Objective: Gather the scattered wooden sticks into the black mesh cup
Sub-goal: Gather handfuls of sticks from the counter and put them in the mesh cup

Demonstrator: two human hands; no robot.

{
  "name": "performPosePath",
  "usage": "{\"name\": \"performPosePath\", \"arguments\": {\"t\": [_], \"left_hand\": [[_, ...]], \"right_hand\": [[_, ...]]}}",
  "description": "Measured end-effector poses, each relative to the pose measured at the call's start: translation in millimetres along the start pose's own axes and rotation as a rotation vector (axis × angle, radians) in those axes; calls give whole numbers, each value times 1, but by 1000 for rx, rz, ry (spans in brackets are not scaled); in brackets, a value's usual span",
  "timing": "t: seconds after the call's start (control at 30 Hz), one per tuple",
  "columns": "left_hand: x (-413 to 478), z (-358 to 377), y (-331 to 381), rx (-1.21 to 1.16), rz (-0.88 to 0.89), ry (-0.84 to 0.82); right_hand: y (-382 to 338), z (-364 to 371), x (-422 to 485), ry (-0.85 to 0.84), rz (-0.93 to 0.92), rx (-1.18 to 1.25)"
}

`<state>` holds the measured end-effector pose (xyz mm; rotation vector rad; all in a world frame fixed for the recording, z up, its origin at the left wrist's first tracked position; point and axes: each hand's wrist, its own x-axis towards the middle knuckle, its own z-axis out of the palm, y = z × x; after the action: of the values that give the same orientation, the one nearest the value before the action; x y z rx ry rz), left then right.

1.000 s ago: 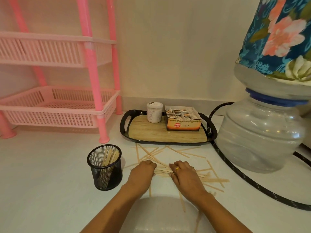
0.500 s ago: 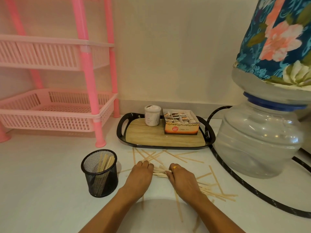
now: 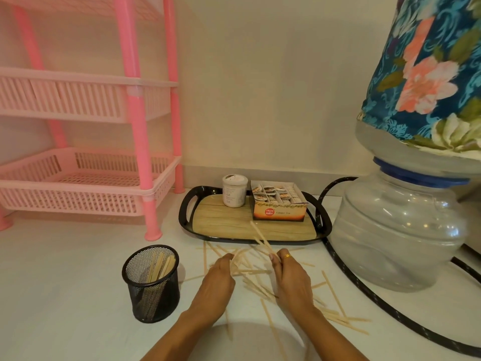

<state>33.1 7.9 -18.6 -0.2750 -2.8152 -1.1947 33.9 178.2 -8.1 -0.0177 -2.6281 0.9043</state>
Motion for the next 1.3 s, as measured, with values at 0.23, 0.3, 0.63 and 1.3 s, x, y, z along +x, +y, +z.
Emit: {"name": "performPosePath", "arguments": {"t": [0.23,0.3,0.63,1.3], "left_hand": [[9,5,27,-534,-93,83],[15,6,35,-781,-232,115],[24,8,56,-1206,-497,114],[33,-1,53,-1169,-380,488]], "right_hand": [[-33,-2,20,-21,58,246],[-42,1,20,-38,95,344],[-70,20,8,-94,270,532],[-65,5,-7,-44,293,624]]}}
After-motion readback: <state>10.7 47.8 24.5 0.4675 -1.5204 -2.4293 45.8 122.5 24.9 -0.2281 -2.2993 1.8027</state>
